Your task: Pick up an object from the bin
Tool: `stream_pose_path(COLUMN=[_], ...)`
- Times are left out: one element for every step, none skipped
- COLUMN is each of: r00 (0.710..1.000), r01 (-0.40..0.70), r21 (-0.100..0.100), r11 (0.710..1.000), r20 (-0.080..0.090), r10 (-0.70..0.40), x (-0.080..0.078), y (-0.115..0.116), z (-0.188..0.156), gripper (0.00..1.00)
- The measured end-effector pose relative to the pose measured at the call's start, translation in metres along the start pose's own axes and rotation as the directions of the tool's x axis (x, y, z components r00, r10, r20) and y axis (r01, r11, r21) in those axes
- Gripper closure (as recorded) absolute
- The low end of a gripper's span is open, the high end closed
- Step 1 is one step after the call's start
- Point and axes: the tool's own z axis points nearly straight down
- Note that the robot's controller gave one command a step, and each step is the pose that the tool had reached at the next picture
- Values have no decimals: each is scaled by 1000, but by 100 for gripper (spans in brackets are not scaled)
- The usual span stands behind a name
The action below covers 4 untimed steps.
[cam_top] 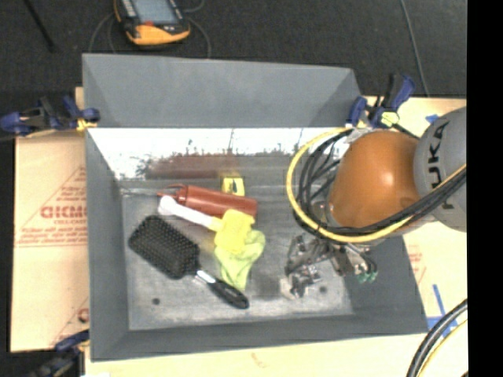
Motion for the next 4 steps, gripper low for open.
stream_pose_path(r00=[999, 999, 997, 995], r01=[33, 43, 70, 96], r21=[0, 2, -5, -1], r11=[999, 999, 998, 995], r20=[0, 9, -9, -2], r10=[-33, -43, -70, -96], x=[1, 2, 6, 0], y=[-1, -13, -18, -25], z=[-28, 16, -6, -76], gripper=[100, 100, 100, 100])
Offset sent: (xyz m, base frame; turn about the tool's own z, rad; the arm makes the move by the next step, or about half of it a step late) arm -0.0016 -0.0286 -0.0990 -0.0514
